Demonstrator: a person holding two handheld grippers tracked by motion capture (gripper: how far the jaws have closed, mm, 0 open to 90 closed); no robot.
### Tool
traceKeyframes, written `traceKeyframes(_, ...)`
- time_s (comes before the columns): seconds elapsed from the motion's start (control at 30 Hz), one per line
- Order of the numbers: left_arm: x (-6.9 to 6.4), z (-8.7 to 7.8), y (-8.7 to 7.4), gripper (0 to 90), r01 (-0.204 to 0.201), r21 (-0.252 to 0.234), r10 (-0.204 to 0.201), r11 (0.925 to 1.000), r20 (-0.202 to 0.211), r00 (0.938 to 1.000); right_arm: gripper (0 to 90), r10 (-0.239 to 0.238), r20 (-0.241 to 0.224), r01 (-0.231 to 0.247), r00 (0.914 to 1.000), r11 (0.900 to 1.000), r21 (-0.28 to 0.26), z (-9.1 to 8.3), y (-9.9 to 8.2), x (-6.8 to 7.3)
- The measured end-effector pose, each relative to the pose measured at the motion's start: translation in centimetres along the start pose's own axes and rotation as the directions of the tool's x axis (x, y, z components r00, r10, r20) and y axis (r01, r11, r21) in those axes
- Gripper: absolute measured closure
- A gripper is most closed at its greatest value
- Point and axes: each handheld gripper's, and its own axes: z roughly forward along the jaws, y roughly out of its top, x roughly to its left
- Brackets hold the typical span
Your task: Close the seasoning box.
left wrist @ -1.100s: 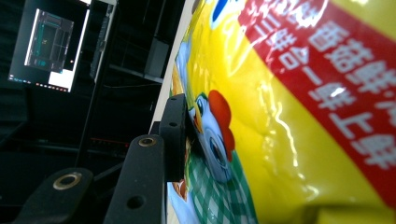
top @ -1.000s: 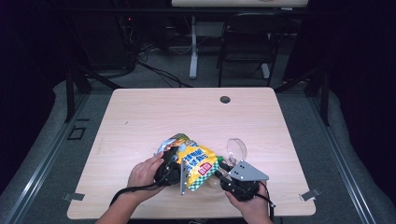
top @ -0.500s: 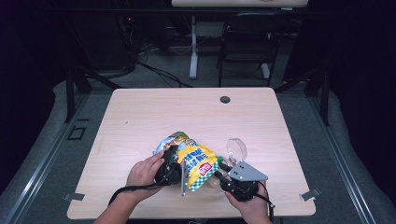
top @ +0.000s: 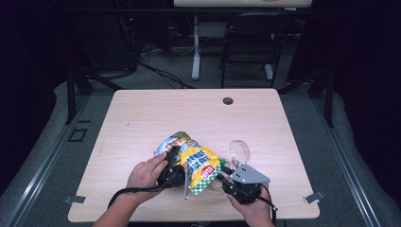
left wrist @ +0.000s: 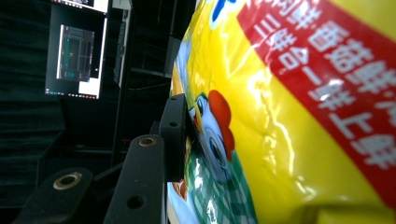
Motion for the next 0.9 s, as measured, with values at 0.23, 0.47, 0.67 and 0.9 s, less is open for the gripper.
traceKeyframes(0.23,0.08,-0.04,0.03,65.9,-0.026,0.005,0.026,0.9997,-0.013,0.9996,71.9,-0.003,0.001,0.003,1.0000,1.0000,0.005,0.13,-0.10,0.05)
traceKeyframes(0.47,0.13,-0.09,-0.02,65.9,-0.055,0.015,0.055,0.9984,-0.021,0.9982,71.9,-0.006,-0.003,0.006,1.0000,0.9999,0.012,0.40,-0.20,0.15)
traceKeyframes(0.67,0.18,-0.19,0.01,65.9,-0.078,0.023,0.078,0.9967,-0.033,0.9964,71.9,-0.005,-0.001,0.005,1.0000,0.9999,0.015,0.58,-0.30,0.30)
traceKeyframes(0.9,0.27,-0.32,0.11,65.9,-0.108,0.035,0.109,0.9936,-0.046,0.9929,71.9,-0.007,-0.002,0.007,1.0000,0.9998,0.018,0.70,-0.39,0.37)
